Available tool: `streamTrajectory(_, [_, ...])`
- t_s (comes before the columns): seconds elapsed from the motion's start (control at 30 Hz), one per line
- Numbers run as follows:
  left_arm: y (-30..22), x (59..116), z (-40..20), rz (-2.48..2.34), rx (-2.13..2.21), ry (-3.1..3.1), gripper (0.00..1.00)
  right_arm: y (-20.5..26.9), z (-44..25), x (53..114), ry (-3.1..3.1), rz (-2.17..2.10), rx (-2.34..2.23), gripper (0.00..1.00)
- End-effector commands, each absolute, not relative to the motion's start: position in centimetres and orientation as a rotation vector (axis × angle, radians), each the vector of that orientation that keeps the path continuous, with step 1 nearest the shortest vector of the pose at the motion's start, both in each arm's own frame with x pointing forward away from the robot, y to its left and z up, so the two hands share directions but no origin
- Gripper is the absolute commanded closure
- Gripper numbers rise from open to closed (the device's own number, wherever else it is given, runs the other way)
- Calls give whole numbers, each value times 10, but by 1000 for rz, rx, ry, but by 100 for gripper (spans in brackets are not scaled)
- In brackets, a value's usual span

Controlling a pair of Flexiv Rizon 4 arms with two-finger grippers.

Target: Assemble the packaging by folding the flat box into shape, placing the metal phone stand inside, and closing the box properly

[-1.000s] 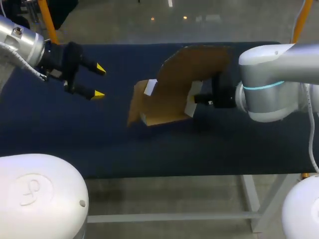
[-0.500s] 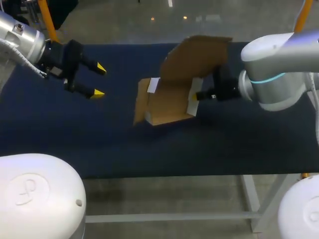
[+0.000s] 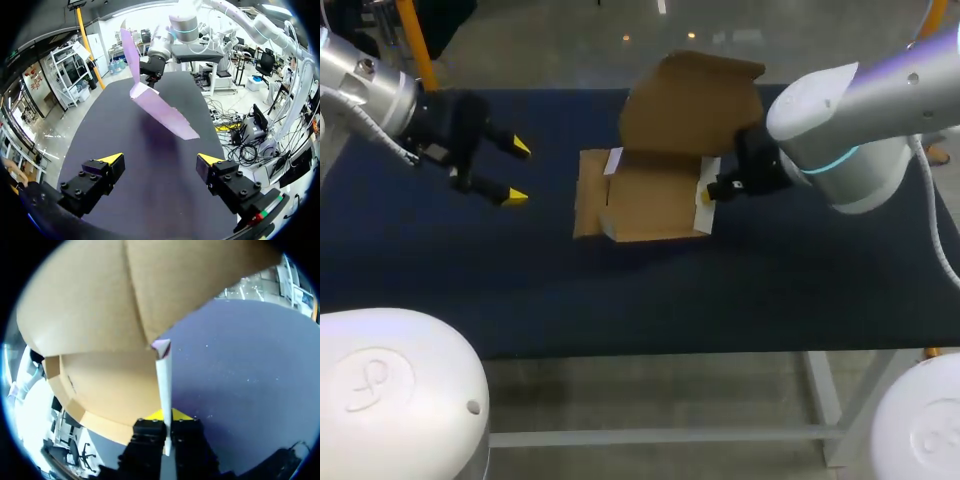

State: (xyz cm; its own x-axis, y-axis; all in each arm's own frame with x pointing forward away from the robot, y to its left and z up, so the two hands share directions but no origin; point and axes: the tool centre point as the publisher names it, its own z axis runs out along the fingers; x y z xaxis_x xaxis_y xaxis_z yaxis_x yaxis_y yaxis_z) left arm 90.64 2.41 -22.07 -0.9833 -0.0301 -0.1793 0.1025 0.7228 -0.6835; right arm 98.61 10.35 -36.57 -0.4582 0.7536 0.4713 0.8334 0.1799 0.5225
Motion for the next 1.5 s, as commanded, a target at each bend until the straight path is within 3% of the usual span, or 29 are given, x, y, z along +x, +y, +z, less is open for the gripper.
streamTrajectory(0.03, [21,905,-221,-1076,61,2750,0,109,-361,984,-2392,-795,-1562,100])
streamTrajectory(0.9, [23,903,-225,-1002,55,2743,0,101,-363,971,-2324,-557,-1729,100])
streamTrajectory(1.5, [23,903,-225,-1002,55,2743,0,108,-362,954,-2251,-164,-1832,100])
